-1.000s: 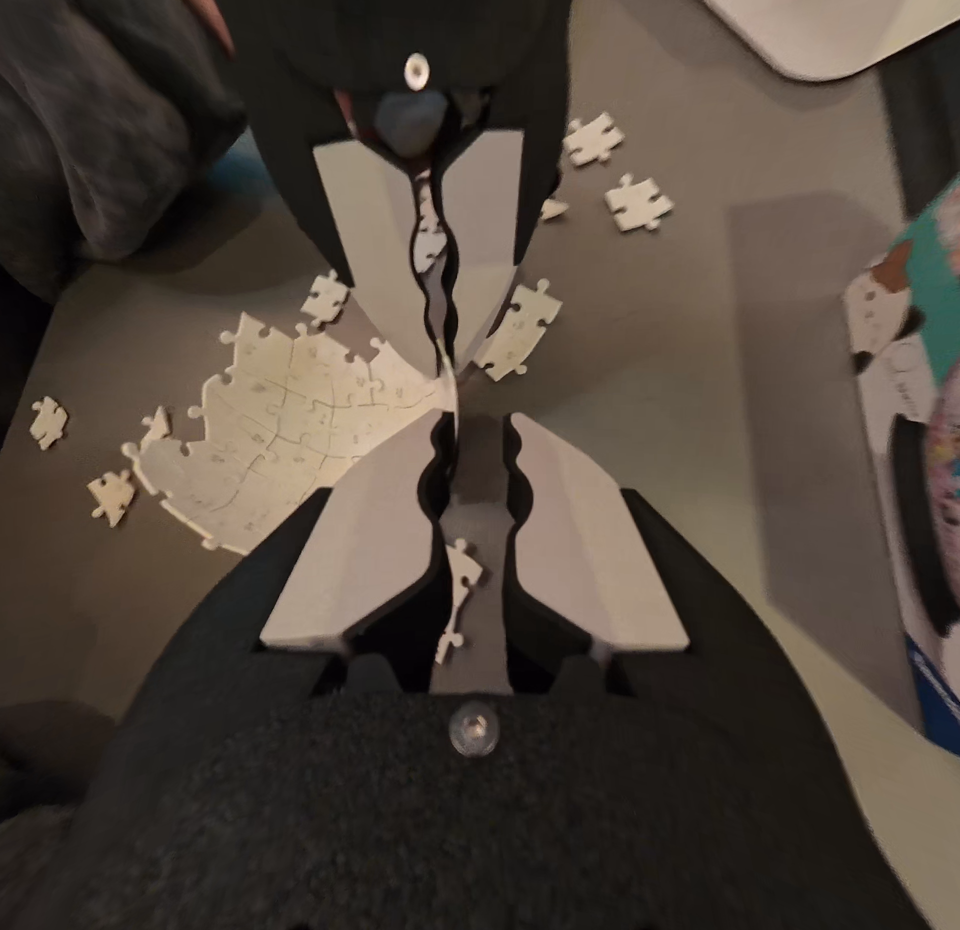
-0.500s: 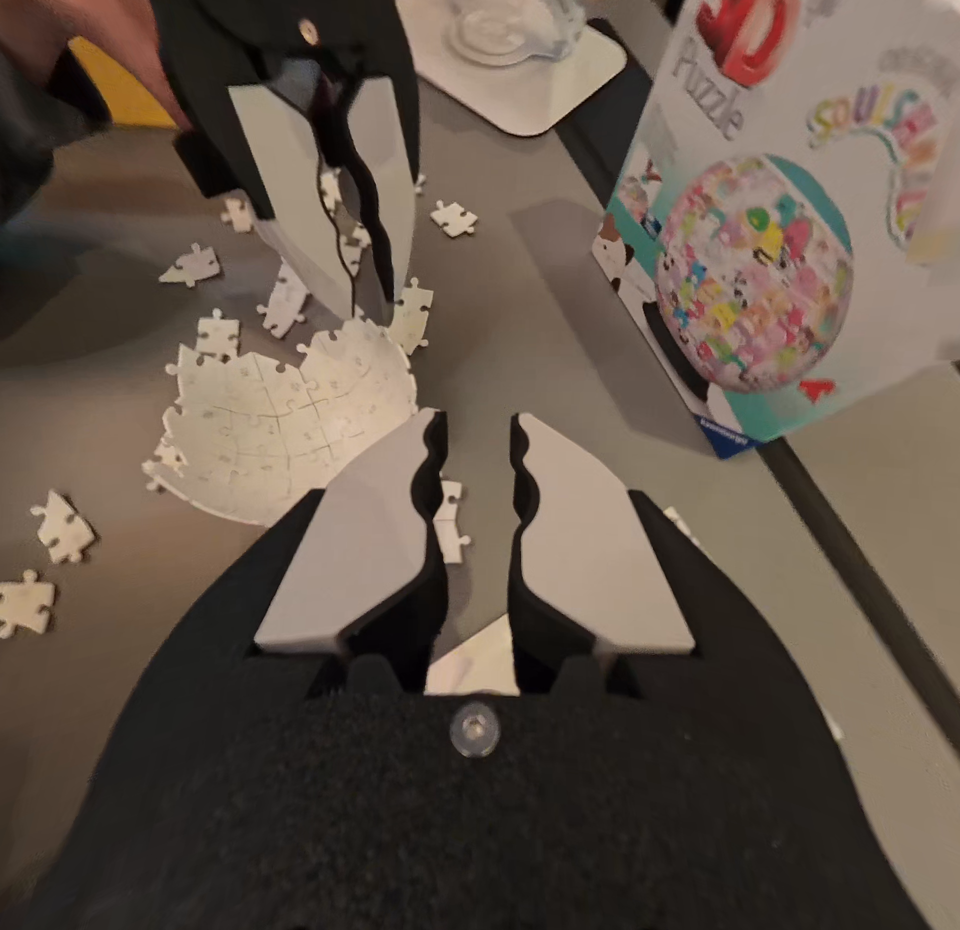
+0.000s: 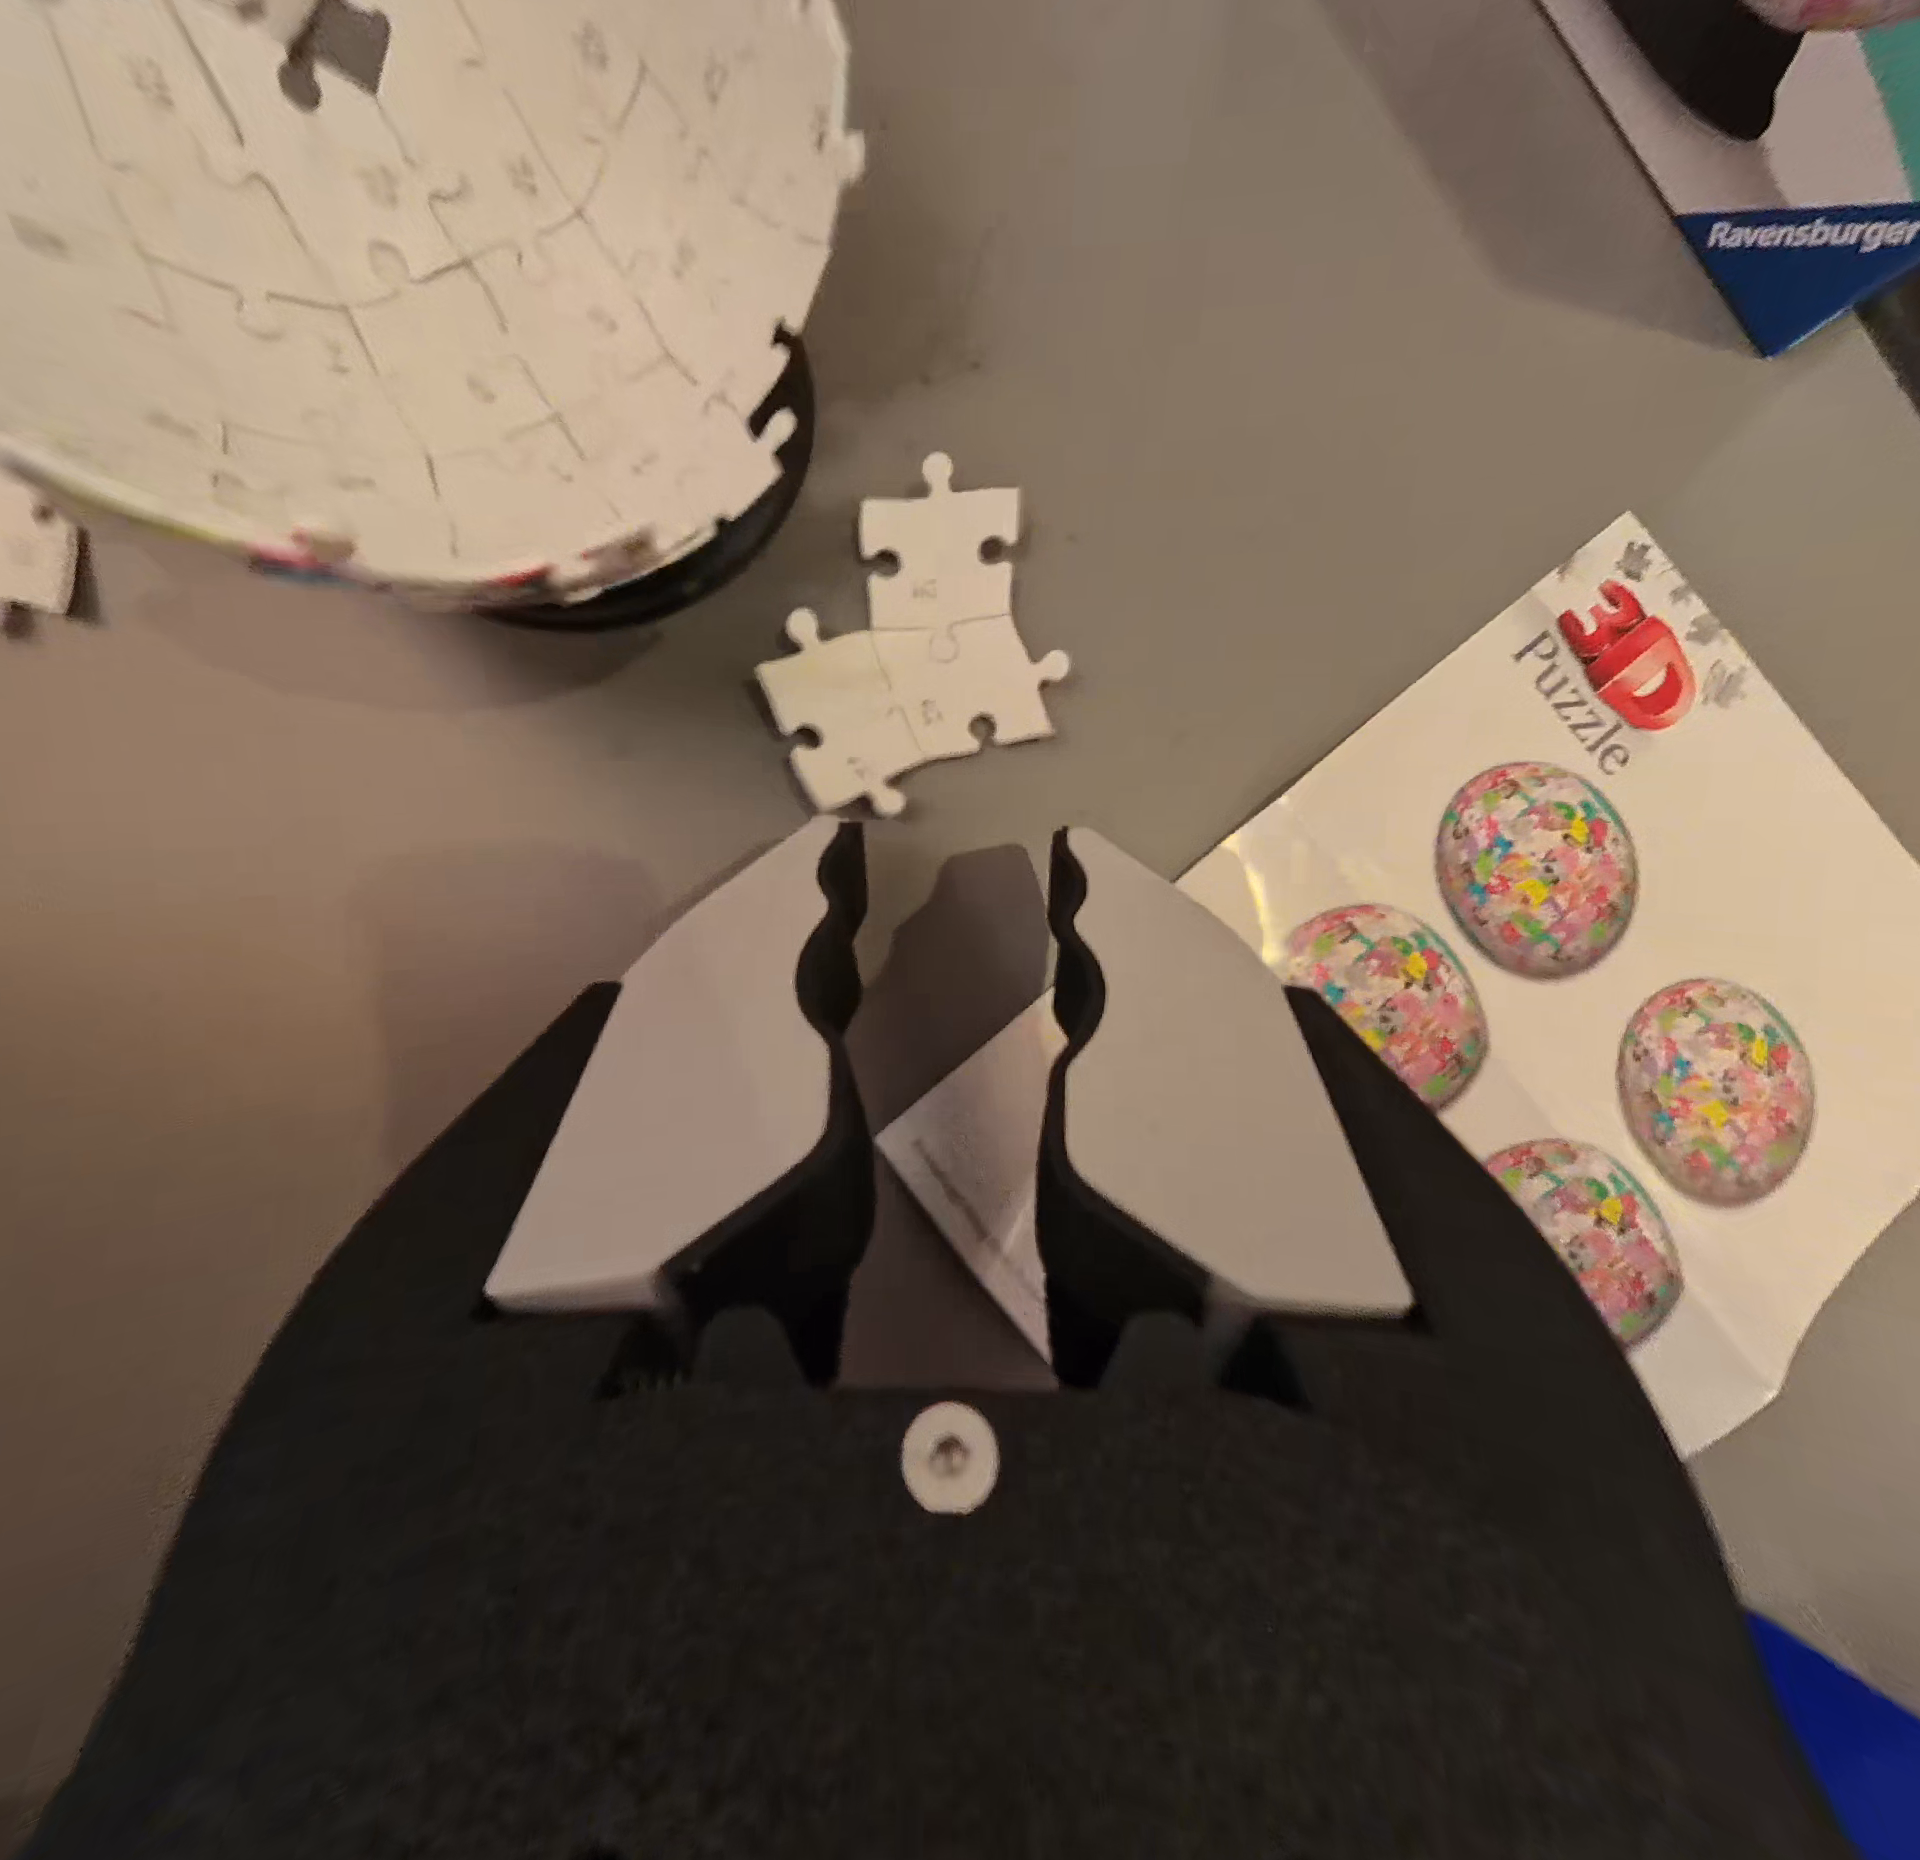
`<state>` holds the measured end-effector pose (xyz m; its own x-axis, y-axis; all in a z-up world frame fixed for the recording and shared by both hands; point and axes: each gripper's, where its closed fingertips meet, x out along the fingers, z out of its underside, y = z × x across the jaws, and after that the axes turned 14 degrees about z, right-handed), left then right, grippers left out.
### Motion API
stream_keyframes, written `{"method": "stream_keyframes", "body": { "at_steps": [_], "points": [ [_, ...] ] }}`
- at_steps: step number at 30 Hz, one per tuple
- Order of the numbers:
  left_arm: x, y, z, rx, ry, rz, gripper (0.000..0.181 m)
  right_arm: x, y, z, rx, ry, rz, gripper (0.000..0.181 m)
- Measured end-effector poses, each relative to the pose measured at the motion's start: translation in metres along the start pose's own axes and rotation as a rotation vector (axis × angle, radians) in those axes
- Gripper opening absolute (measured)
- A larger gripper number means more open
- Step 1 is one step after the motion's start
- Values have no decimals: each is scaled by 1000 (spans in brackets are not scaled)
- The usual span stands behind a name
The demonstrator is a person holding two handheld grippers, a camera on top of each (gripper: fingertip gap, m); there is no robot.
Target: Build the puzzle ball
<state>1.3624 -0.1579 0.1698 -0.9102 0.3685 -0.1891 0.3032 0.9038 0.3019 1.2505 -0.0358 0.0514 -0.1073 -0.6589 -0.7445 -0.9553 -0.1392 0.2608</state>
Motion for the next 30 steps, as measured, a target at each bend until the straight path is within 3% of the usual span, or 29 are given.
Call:
{"method": "stream_keyframes", "body": {
  "at_steps": [4, 8, 11, 15, 18, 22, 24, 27, 30],
  "points": [
    [-5, 5, 25, 95, 68, -32, 51, 4, 15, -26, 118, 65, -119, 29],
    [-1, 12, 32, 23, 64, 52, 50, 17, 19, -19, 86, -19, -191, 26],
    [5, 5, 48, -159, -35, 85, 47, 18, 12, -26, 74, 28, -247, 21],
    [15, 4, 75, -370, -199, 163, 45, 5, 2, -66, 103, 180, -324, 21],
    [19, 5, 84, -407, -262, 166, 40, 2, -16, -77, 141, 113, -456, 20],
    [13, 2, 87, -390, -286, 136, 41, -10, -18, -68, 70, 38, -393, 17],
    [8, 1, 87, -386, -279, 143, 42, -35, -16, -68, 47, 91, -345, 18],
    [1, -2, 87, -361, -290, 128, 45, -69, -42, -70, 40, 164, -420, 24],
    [1, -1, 80, -362, -253, 142, 45, -65, -56, -74, -32, 180, -341, 37]
  ]
}}
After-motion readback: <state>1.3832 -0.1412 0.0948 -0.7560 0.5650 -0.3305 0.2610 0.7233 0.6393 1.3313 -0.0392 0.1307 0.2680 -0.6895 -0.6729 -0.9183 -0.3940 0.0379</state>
